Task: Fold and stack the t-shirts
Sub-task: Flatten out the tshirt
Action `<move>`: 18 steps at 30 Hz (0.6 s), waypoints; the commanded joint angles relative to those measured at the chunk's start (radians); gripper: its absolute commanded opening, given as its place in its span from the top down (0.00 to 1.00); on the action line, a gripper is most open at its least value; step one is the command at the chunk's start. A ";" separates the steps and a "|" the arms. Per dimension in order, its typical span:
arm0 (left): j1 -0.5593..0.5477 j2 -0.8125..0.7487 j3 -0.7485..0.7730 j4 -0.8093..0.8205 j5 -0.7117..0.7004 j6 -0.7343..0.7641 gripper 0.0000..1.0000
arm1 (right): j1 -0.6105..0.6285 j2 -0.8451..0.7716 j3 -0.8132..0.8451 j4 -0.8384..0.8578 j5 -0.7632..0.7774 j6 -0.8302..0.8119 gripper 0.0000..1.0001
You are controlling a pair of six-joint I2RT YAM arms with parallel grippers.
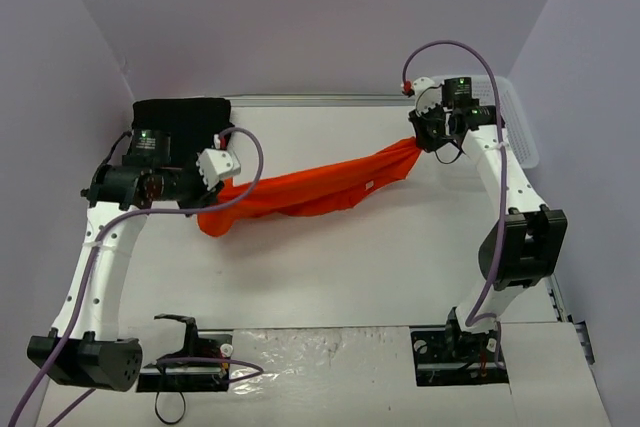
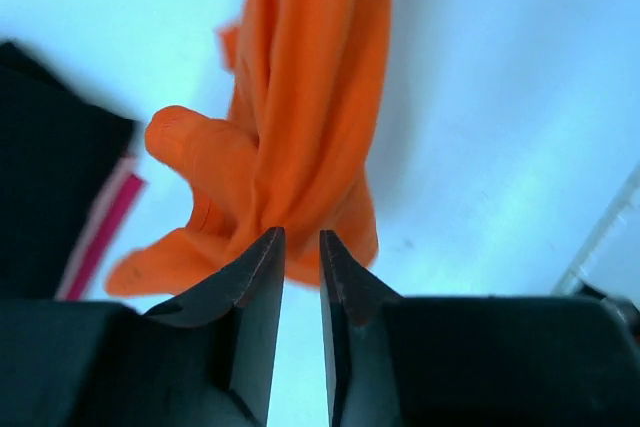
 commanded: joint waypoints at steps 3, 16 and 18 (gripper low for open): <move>-0.008 -0.069 -0.097 -0.406 0.097 0.284 0.75 | -0.018 -0.017 -0.042 -0.023 0.034 -0.033 1.00; -0.003 -0.001 -0.182 0.115 0.005 -0.109 0.43 | -0.015 0.046 -0.047 -0.016 -0.009 -0.024 1.00; -0.003 0.061 -0.205 0.236 -0.004 -0.189 0.43 | -0.015 0.049 -0.061 -0.013 -0.015 -0.024 1.00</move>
